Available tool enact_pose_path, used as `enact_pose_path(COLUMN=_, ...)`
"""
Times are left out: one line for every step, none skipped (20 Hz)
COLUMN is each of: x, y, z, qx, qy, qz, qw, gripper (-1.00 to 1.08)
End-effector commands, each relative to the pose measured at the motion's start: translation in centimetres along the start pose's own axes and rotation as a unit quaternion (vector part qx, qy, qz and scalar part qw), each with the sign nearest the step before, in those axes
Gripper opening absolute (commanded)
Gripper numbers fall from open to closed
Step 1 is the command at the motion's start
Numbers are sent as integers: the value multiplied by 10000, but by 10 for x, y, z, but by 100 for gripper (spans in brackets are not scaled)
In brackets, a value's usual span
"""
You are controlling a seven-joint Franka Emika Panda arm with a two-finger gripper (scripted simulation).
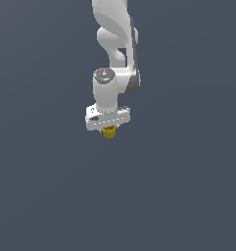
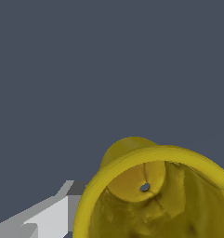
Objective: Pick up the object and move it to a goal position.
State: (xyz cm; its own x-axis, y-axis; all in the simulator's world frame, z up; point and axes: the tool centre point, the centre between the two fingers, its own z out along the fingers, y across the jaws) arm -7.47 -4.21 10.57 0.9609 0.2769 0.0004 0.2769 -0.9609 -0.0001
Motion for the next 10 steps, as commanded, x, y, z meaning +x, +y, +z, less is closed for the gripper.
enact_pose_path(x=-2, y=10, z=-11, qx=1, qy=2, qz=-6, qw=10000, gripper=-100)
enact_pose_path(x=-2, y=13, z=-14, qx=3, qy=0, qz=-6, qw=10000, gripper=-100)
enact_pose_path(x=-3, y=15, z=-16, qx=3, qy=0, qz=-6, qw=10000, gripper=-100)
enact_pose_path(x=-3, y=17, z=-18, qx=3, qy=0, qz=-6, qw=10000, gripper=-100)
enact_pose_path(x=-3, y=18, z=-19, qx=3, qy=0, qz=-6, qw=10000, gripper=-100)
enact_pose_path(x=-3, y=19, z=-20, qx=3, qy=0, qz=-6, qw=10000, gripper=-100)
enact_pose_path(x=-3, y=19, z=-20, qx=3, qy=0, qz=-6, qw=10000, gripper=-100)
enact_pose_path(x=-2, y=19, z=-19, qx=1, qy=-1, qz=-5, qw=10000, gripper=-100)
enact_pose_path(x=-2, y=18, z=-19, qx=1, qy=-1, qz=-5, qw=10000, gripper=-100)
enact_pose_path(x=-2, y=18, z=-18, qx=1, qy=-1, qz=-5, qw=10000, gripper=-100)
